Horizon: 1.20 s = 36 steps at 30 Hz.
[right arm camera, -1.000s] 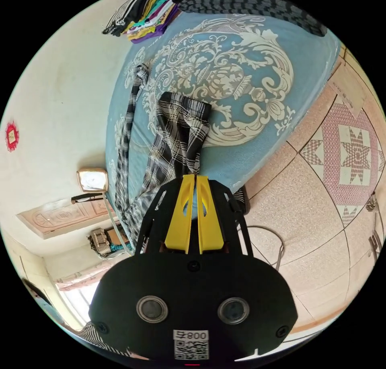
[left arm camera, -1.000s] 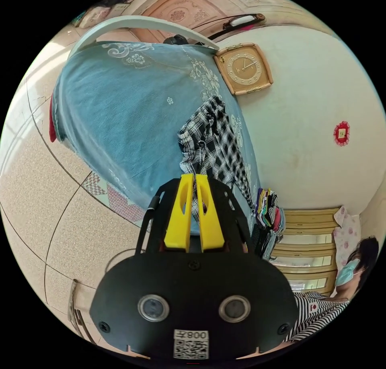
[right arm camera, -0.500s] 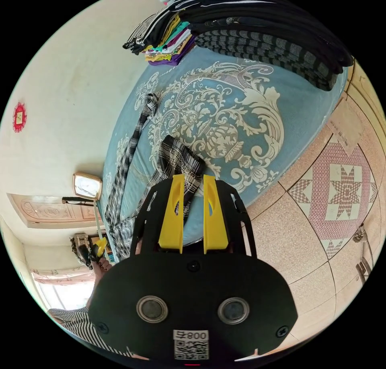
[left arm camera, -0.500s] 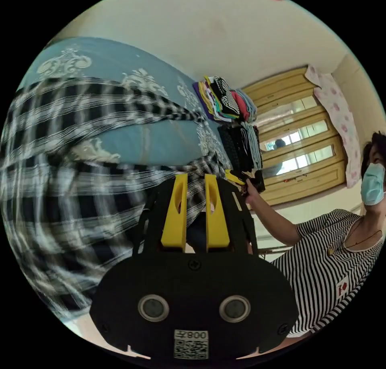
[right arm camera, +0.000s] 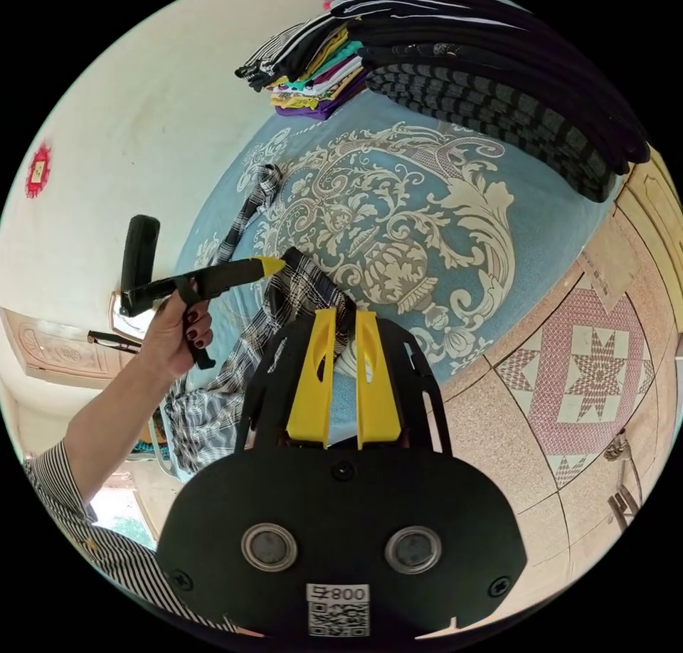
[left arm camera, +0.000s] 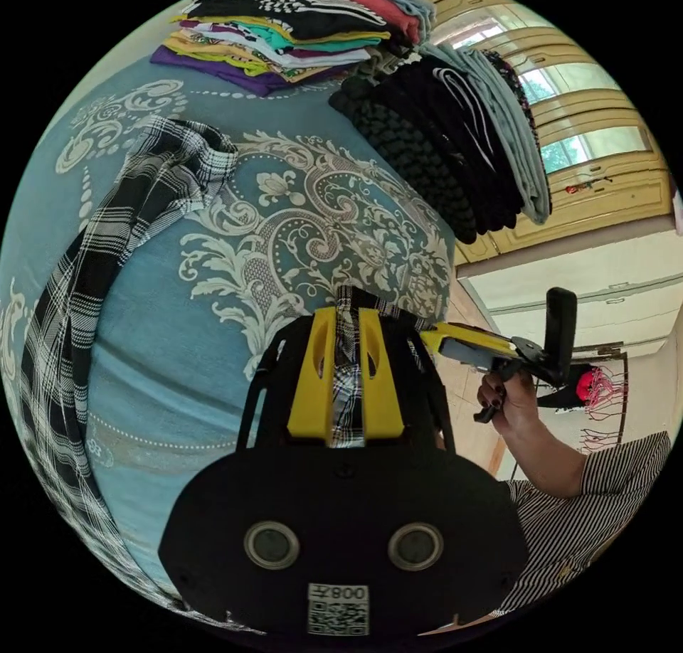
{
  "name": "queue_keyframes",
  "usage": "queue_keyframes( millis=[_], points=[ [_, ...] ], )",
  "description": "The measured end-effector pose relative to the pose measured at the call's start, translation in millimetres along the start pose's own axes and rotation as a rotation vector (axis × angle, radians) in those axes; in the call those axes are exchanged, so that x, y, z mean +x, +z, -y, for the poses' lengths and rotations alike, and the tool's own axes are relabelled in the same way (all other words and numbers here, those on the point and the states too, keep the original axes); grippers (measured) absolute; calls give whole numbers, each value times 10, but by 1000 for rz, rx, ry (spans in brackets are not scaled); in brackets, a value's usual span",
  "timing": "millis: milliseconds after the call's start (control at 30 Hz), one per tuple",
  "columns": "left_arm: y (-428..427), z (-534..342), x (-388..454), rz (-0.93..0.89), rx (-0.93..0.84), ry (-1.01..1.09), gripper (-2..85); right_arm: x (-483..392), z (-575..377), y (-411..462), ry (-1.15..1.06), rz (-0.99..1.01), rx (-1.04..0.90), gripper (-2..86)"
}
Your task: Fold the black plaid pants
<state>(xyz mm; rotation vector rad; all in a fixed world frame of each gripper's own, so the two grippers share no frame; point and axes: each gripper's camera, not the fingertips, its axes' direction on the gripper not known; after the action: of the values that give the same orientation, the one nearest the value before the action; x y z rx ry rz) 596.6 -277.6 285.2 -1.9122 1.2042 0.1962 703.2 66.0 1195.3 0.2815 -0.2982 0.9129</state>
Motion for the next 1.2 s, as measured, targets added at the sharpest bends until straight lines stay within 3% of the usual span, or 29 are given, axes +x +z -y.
queue_keyframes(
  millis=[267, 433, 600, 733, 967, 1200],
  points=[
    [-367, 540, 437, -135, 169, 155, 22, -21, -77, -443, -62, 34, 85, 22],
    [-348, 929, 784, -82, 120, 271, 20, 49, -172, -836, -69, -18, 173, 20],
    [-94, 1173, 782, 83, -59, 176, 15, 303, -124, -613, 47, -57, 58, 21],
    [-442, 1145, 608, -24, 76, 76, 13, 311, -80, -718, 46, -32, 68, 23],
    [-1100, 334, 266, -256, 327, -55, 12, 313, 24, -963, 56, 2, 74, 32],
    [-1548, -1151, -114, -170, 448, -402, 13, 318, 193, -1310, 130, -12, 141, 28]
  ],
)
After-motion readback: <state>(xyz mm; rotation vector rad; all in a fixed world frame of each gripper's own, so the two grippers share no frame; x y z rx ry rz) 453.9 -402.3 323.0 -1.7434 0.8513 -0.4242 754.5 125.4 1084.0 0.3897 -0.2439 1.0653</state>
